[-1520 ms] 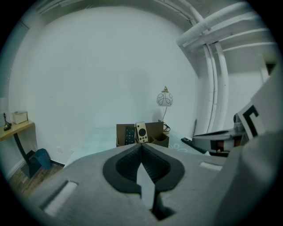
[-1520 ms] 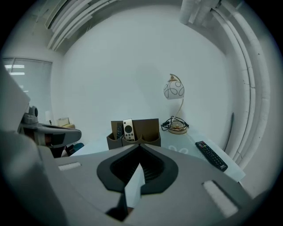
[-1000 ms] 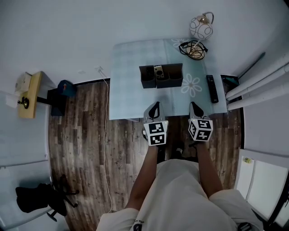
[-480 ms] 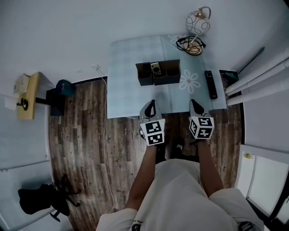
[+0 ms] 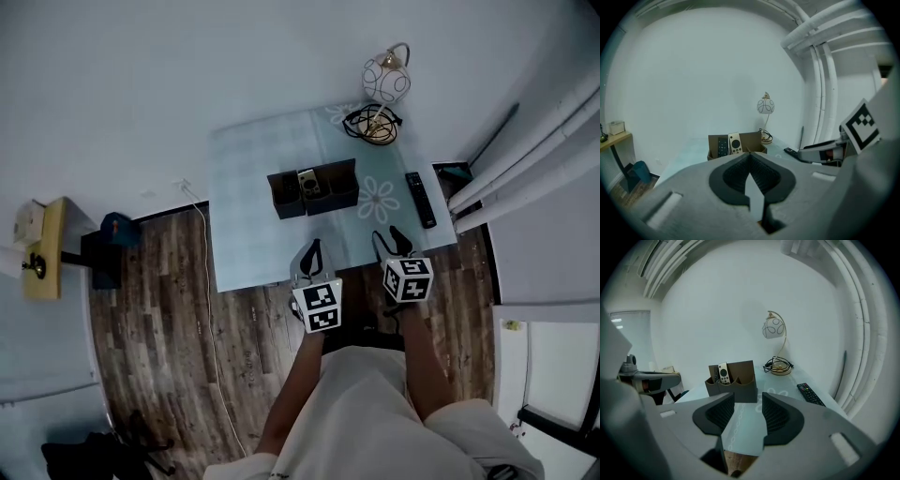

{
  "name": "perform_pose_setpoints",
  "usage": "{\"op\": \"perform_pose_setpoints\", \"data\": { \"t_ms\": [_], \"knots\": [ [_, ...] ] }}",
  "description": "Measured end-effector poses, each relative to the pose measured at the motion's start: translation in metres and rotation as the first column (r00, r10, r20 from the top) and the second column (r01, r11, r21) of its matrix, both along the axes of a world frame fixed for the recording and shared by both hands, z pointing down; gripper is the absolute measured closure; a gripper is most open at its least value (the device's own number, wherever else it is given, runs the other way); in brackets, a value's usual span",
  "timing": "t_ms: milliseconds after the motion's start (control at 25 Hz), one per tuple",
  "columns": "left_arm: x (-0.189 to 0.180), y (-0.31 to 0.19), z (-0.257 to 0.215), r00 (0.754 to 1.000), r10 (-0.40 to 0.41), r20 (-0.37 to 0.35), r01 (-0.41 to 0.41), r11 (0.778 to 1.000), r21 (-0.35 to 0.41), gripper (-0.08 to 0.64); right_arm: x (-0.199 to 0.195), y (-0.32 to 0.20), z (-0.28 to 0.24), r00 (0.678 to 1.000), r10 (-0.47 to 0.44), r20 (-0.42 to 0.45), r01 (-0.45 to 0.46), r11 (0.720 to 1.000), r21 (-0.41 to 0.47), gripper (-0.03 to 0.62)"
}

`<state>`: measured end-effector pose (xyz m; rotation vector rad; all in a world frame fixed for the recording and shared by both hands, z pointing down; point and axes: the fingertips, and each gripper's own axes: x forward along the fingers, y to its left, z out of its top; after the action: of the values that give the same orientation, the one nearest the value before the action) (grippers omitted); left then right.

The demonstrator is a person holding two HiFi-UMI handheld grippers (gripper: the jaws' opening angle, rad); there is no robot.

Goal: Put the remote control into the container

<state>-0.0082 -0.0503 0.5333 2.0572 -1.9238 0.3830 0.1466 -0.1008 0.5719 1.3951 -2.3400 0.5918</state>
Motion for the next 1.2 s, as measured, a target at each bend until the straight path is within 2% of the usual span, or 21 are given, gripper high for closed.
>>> {"op": "perform_pose_setpoints", "data": {
  "t_ms": [80,320,440,640,960,1200],
  "knots": [
    [-0.002,-0.006,0.000,1.000,0.015,-0.009,-0.015,1.000,0.007,0.555,0.005,-0.005,0.000,1.000,0.028,-0.007,-0.028,1.000,-0.007,0.371],
    [-0.003,-0.020,0.006,0.999,0.033,-0.025,-0.034,0.999,-0.001,0.555,0.033,-0.025,-0.005,0.992,0.104,-0.077,-0.104,0.995,0.006,0.363],
    [0.009,-0.035,0.008,0.999,0.045,-0.030,-0.045,0.999,-0.007,0.555,0.048,-0.043,-0.006,0.991,0.113,-0.078,-0.114,0.993,-0.012,0.345],
    [0.030,-0.062,0.008,0.999,0.040,-0.025,-0.041,0.999,-0.012,0.555,0.058,-0.069,-0.005,0.993,0.067,-0.097,-0.071,0.997,-0.035,0.302],
    [0.063,-0.102,0.012,0.999,0.032,-0.014,-0.032,0.999,-0.017,0.555,0.082,-0.111,0.005,0.990,0.042,-0.132,-0.050,0.997,-0.051,0.302],
    [0.088,-0.125,0.019,1.000,0.018,-0.022,-0.019,0.999,-0.030,0.555,0.106,-0.136,0.029,0.979,0.022,-0.204,-0.045,0.993,-0.109,0.301]
  ]
}}
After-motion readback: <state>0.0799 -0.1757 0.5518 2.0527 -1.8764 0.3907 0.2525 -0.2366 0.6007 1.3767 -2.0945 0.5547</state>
